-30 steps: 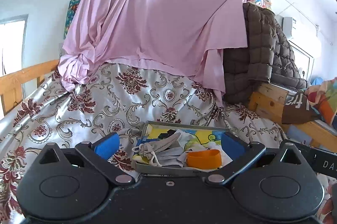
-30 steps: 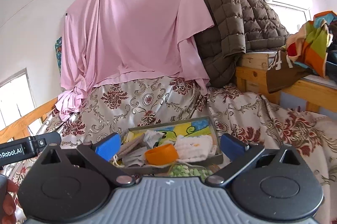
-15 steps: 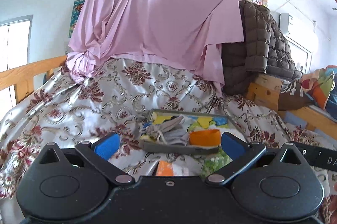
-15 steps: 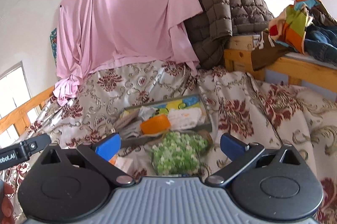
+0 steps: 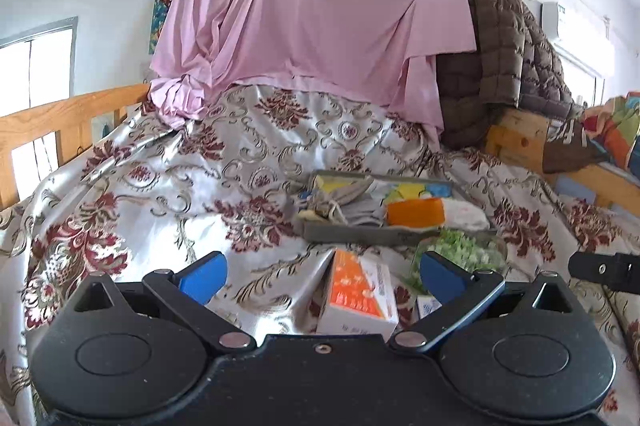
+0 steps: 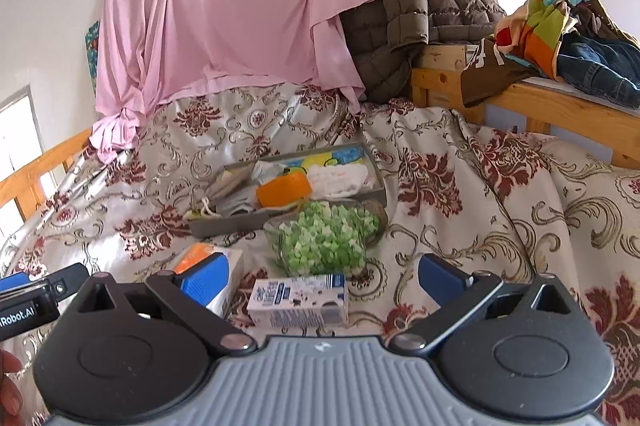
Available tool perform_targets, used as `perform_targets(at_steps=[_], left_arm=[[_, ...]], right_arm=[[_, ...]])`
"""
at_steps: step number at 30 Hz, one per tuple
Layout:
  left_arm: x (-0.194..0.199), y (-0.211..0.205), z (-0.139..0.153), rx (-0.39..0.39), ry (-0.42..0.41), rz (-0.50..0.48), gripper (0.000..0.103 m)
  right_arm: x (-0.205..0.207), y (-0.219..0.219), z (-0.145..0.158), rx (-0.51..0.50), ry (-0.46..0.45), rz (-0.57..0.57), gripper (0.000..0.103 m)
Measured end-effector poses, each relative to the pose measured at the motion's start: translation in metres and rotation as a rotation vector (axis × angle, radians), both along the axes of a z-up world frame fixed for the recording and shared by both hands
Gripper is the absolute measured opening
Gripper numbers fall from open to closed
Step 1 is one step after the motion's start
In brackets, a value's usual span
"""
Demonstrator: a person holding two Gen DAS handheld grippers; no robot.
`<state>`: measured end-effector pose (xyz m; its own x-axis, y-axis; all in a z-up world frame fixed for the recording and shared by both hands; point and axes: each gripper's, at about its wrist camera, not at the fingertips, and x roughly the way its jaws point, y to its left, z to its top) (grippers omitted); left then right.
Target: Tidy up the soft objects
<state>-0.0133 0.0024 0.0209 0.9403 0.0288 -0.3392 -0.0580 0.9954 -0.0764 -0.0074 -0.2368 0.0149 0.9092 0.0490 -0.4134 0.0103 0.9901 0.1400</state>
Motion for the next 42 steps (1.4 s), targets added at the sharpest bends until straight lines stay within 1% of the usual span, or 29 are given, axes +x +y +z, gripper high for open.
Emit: perform_targets(at_steps=[4, 11, 18, 30, 42], left_arm=[[-0.007, 0.0, -0.009, 0.01, 0.024, 0.01, 0.102], [-0.012, -0.004, -0.017, 0.038, 0.055, 0.026, 0.102], [-0.012, -0.003, -0.023, 0.046, 0.091, 0.054, 0.102], [-0.008, -0.005, -0.028, 0.054, 0.134, 0.067, 0.102], [-0.006, -0.005, -0.032, 0.064, 0.162, 0.073, 0.102]], right_arm=[[-0.004, 0.007, -0.007, -0.024, 0.034, 0.008, 0.103], [-0.007, 0.018, -0.013, -0.073, 0.06, 0.022, 0.103], [-0.003, 0.018, -0.017, -0.075, 0.094, 0.026, 0.103], [0.01, 0.017, -0.03, -0.076, 0.198, 0.028, 0.103], [0.011, 0.017, -0.032, -0.083, 0.215, 0.023, 0.103]])
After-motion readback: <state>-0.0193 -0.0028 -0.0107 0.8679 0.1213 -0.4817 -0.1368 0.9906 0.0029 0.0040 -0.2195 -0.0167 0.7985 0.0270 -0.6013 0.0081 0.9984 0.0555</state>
